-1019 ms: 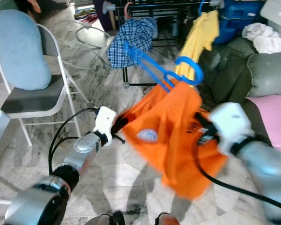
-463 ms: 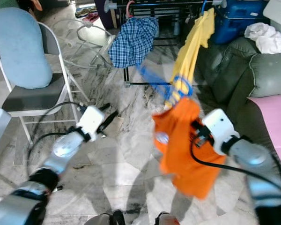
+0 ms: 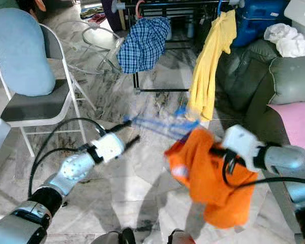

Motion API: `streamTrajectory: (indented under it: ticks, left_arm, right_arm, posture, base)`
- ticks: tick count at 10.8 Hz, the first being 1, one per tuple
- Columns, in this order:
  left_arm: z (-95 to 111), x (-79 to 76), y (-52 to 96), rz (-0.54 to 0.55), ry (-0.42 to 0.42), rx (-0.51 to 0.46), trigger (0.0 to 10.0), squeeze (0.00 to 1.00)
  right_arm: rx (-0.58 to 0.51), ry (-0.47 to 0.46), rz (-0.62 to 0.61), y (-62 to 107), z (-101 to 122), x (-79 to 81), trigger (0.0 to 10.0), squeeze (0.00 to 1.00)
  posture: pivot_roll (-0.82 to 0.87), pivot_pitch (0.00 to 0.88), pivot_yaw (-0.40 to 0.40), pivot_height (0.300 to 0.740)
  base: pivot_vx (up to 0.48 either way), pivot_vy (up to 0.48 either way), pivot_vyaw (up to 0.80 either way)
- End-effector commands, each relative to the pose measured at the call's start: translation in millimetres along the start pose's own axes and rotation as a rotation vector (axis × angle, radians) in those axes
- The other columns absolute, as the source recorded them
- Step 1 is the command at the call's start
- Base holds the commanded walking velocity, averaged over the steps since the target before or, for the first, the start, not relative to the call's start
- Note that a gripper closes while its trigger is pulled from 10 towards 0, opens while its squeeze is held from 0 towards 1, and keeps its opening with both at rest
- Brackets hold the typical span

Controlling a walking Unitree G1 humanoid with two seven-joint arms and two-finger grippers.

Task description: Hang hanger

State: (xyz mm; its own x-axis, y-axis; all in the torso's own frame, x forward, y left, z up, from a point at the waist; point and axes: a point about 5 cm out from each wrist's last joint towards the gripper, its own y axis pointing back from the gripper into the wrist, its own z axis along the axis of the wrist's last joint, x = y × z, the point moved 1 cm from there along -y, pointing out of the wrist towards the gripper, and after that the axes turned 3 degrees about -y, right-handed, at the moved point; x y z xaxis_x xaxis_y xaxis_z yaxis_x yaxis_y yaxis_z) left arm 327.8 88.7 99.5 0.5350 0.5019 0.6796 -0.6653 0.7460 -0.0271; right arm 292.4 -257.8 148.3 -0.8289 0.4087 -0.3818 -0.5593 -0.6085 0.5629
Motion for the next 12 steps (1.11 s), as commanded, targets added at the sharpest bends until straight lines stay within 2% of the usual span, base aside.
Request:
streamTrajectory:
  ticks: [1,3,4,6,7,8,9,12]
  left_arm:
    - [0,0.0,0.7,-0.024,-0.025,-0.004,10.0,1.0]
    - [3,-1.4,-0.5,-0.067,-0.061,-0.029,10.0,1.0]
    - [2,-1.6,0.2,-0.08,-0.067,-0.027,10.0,1.0]
    - [-3,-8.3,1.9,-0.212,-0.07,0.0,10.0,1.0]
    - [-4,-5.5,1.6,-0.224,-0.041,0.009,10.0,0.99]
    - [-3,-5.1,-0.6,-0.298,0.0,0.008,0.0,0.0]
    - [-2,-2.8,-3.2,-0.349,0.007,0.018,0.0,0.0]
    - [-4,1.8,-9.6,-0.422,0.038,0.078,0.0,0.0]
  right_arm:
    - [0.013,0.078,0.066,-0.2,7,-0.6,10.0,0.0]
    - [0.014,0.18,0.172,-7.4,16,0.0,10.0,0.0]
    - [0.024,0.217,0.189,-9.0,18,-0.1,10.0,0.0]
    - [0.013,0.289,0.19,-11.6,20,-3.0,10.0,0.0]
    - [0.019,0.316,0.187,-11.8,20,-4.0,10.0,0.0]
    - [0.022,0.352,0.157,-12.0,21,-7.5,10.0,0.0]
    - [0.016,0.411,0.104,-13.6,24,-13.1,10.0,0.0]
    - [0.0,0.462,0.066,-16.5,27,-15.0,10.0,0.0]
  posture:
    - [-0.2,0.181,0.105,0.74]
    - [-0.19,0.177,0.112,0.74]
    - [-0.19,0.177,0.112,0.74]
    - [-0.18,0.177,0.113,0.74]
    - [-0.18,0.177,0.113,0.74]
    - [-0.19,0.178,0.114,0.74]
    - [-0.19,0.18,0.116,0.74]
    - [-0.2,0.184,0.127,0.74]
  base:
    - [0.0,0.0,0.0]
    - [0.0,0.0,0.0]
    - [0.0,0.0,0.0]
    - [0.0,0.0,0.0]
    - [0.0,0.0,0.0]
    - [0.0,0.0,0.0]
    - [0.0,0.0,0.0]
    - [0.0,0.0,0.0]
